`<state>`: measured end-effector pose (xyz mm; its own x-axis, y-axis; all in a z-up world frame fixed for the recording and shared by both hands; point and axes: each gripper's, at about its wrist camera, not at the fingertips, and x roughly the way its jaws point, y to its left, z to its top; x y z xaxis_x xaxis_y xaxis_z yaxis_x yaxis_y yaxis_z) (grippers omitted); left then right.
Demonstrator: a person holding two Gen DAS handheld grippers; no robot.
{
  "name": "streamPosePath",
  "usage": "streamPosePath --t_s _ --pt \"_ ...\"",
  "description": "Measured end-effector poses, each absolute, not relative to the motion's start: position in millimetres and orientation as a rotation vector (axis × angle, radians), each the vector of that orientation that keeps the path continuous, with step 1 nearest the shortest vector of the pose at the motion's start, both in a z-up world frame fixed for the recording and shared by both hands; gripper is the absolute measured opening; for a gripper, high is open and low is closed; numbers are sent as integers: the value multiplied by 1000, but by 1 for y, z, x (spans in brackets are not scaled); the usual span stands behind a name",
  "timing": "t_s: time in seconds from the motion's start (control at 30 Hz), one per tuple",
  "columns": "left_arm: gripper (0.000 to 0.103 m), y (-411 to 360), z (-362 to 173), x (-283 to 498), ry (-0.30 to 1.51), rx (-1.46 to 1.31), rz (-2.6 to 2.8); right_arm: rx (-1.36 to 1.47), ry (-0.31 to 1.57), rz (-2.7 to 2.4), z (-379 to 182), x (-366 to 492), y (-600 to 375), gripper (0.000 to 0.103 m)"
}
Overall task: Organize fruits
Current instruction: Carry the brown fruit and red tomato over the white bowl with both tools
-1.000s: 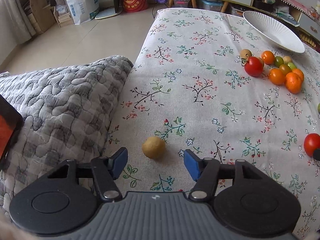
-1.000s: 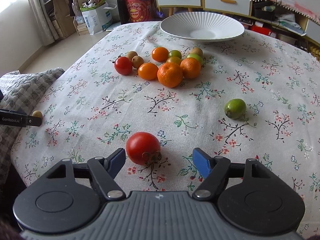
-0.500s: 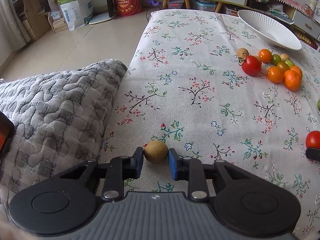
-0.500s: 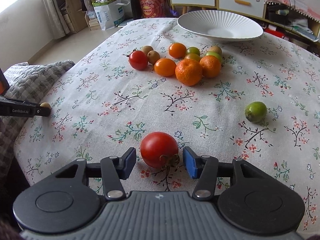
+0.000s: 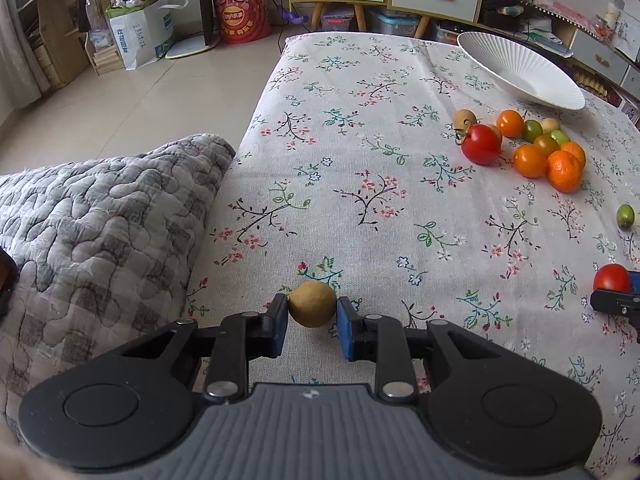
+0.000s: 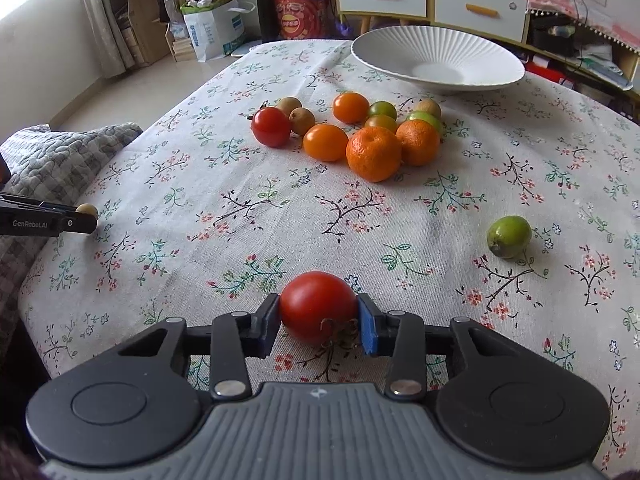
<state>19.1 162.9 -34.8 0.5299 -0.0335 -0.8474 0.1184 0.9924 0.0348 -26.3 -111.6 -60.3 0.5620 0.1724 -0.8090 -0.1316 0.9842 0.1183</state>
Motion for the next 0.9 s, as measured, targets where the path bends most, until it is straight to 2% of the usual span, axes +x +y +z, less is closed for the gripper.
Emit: streamPosePath --t_s 0.37,0.9 --pt "21 134 -24 22 948 65 -179 111 888 139 -37 -15 -130 37" --pt "21 50 11 42 807 62 -324 279 829 66 -8 26 -169 37"
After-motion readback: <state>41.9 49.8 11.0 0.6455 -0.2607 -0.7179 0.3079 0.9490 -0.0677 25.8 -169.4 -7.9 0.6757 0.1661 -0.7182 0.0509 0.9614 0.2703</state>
